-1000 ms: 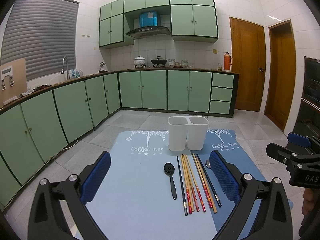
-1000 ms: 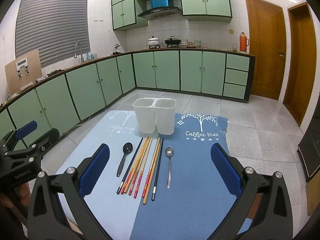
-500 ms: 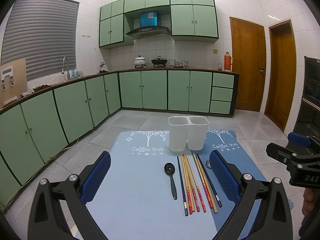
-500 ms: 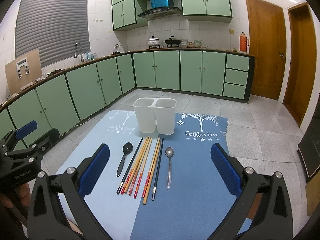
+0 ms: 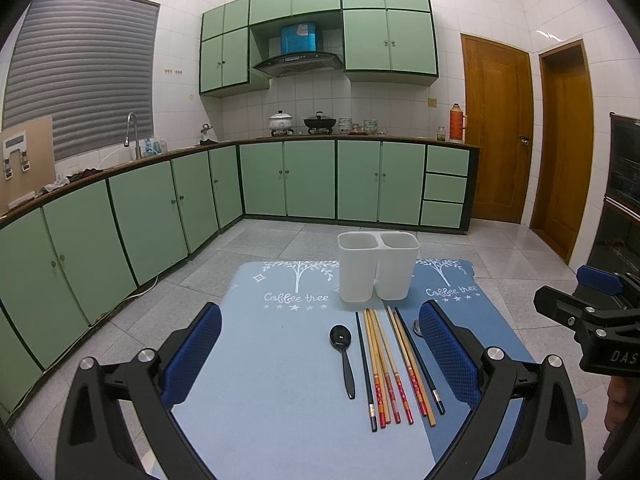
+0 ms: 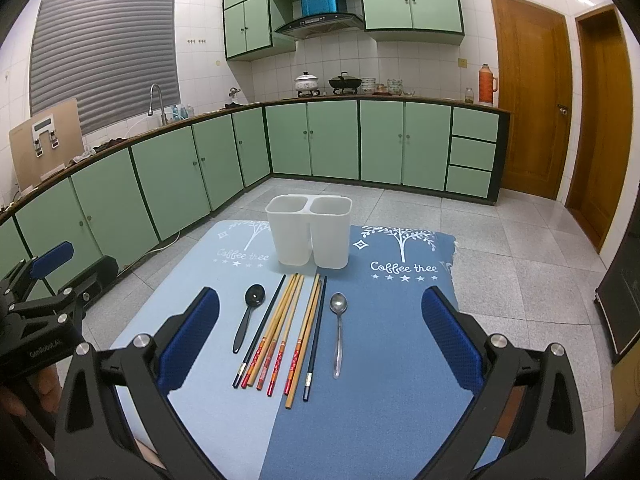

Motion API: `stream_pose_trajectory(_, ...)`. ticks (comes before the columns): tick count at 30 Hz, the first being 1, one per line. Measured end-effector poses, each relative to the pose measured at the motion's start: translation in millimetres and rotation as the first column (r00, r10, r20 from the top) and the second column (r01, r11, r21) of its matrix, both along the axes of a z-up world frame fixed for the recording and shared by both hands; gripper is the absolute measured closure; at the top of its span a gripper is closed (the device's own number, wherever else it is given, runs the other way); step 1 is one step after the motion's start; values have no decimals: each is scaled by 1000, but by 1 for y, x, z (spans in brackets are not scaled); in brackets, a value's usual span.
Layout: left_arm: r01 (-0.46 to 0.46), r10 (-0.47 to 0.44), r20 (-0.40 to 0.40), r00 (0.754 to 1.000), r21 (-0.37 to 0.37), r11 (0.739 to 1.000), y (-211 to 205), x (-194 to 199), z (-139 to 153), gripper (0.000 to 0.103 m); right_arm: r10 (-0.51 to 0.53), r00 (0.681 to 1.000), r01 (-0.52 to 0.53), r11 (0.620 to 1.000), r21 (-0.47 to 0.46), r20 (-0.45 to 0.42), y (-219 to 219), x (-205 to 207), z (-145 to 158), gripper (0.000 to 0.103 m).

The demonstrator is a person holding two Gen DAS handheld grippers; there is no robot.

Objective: Organize utensils

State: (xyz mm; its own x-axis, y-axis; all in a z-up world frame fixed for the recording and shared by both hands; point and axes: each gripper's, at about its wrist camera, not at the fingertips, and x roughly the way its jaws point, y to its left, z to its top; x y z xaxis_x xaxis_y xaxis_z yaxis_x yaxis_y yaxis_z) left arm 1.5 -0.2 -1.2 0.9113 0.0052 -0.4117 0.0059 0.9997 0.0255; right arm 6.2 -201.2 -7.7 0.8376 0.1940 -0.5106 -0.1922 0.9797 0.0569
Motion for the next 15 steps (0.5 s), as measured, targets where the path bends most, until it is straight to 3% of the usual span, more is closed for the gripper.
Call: stream_pose_trajectory(15,-1,1,0,1000,0,1000,0,-1,0,6,0,1000,0,1000,-1,-5,2,2,3,5)
